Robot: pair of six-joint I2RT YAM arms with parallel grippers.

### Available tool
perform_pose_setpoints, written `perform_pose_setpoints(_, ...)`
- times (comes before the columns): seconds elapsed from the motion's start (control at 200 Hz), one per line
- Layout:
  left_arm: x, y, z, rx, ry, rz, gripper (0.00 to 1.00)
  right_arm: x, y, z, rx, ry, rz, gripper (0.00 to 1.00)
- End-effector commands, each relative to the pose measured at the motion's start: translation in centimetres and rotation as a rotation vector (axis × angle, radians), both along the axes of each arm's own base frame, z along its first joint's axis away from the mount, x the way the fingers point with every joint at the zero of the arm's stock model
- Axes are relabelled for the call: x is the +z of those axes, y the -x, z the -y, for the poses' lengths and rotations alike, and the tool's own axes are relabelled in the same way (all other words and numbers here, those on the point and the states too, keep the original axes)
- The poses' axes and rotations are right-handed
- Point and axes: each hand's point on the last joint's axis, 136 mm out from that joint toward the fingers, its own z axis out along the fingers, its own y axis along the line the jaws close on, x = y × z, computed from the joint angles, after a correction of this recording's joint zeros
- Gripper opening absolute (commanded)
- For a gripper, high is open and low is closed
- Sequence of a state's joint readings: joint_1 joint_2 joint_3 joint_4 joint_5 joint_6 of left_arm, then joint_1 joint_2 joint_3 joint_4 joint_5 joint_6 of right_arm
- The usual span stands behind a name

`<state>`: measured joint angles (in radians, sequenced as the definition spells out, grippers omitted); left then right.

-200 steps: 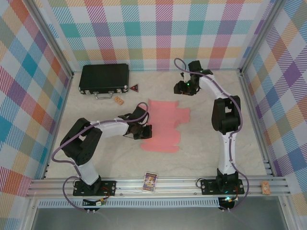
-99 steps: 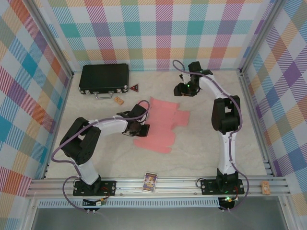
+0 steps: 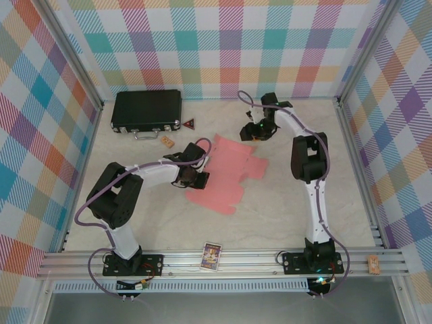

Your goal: Fold the paper box

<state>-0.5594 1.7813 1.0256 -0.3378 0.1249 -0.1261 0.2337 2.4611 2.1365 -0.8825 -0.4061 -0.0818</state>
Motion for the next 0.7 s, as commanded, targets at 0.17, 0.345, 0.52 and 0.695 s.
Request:
perform_pose_setpoints(0.17, -3.4, 1.3, -3.1, 0.022, -0.136, -0.080, 0.00, -0.1, 1.6, -1.1, 0.093, -0.077, -0.091, 0.57)
perform_pose_setpoints(0.345, -3.4, 1.2, -3.1, 0.022, -0.138, -0.086, 0.00, -0.2, 2.6, -1.8, 0.130, -0.111, -0.128, 0.57)
perform_pose_setpoints(0.52, -3.4, 1.2, -3.0, 0.022, -0.140, -0.088, 0.00, -0.5, 3.6, -2.7, 0.181, -0.108, -0.152, 0.56)
perform_pose_setpoints(0.695, -3.2, 1.0, -2.9, 0.024, -0.137, -0.085, 0.00, -1.1, 3.7, -2.5, 0.184, -0.077, -0.158, 0.56)
